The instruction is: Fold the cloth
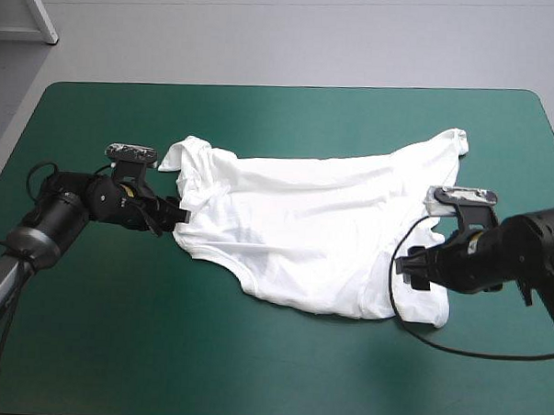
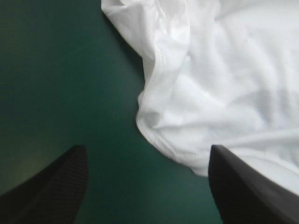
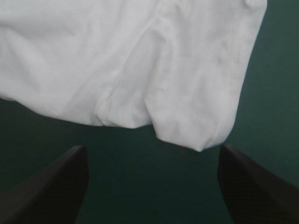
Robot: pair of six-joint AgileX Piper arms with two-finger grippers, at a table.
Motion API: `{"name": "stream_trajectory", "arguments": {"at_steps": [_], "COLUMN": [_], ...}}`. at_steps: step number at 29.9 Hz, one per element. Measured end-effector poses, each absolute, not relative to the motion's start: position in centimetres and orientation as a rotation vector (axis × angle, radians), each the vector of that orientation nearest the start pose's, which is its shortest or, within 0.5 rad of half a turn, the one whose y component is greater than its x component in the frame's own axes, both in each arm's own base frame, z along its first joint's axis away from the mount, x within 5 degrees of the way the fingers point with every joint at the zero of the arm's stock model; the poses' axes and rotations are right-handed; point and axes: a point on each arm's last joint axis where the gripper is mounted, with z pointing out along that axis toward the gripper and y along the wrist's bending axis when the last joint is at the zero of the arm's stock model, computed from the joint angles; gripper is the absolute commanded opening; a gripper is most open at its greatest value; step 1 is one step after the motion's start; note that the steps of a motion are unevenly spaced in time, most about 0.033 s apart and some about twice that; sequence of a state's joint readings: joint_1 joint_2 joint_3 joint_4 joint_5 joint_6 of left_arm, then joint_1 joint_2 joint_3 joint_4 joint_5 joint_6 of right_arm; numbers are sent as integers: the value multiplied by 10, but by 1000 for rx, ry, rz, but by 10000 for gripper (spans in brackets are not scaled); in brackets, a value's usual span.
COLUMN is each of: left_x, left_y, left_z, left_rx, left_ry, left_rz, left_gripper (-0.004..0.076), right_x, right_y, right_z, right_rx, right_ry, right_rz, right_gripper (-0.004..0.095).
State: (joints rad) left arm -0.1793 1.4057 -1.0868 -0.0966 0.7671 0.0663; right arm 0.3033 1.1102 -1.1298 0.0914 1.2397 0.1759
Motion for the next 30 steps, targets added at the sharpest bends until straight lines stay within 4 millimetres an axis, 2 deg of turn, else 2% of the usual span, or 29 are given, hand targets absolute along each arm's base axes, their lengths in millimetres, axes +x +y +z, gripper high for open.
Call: {"name": "stream_trajectory", "arguments": {"at_steps": [4,8,13,22,26,30], "left_x": [303,322,337,342,341,341], "left_y": [-61,-64,-66,-70,-71,-71], "left_z": [276,244,209,207,207,207], "left_rx": [256,260,273,299,288,285], "left_ry": [2555,2601,2669,2641,2644,2648], "left_rz": [-146,-136,-123,-161,-180,-186], "left_gripper": [524,519,408,9,-10,-10], "right_x": [165,155,153,163,177,198], "right_y": [58,54,53,51,54,60], "right_z": [338,319,306,304,293,274], "right_rx": [-102,-49,-28,-19,-24,-29], "right_ry": [2778,2836,2868,2806,2829,2884], "right_rz": [232,202,189,145,103,76], "right_gripper": [701,701,701,701,701,701]}}
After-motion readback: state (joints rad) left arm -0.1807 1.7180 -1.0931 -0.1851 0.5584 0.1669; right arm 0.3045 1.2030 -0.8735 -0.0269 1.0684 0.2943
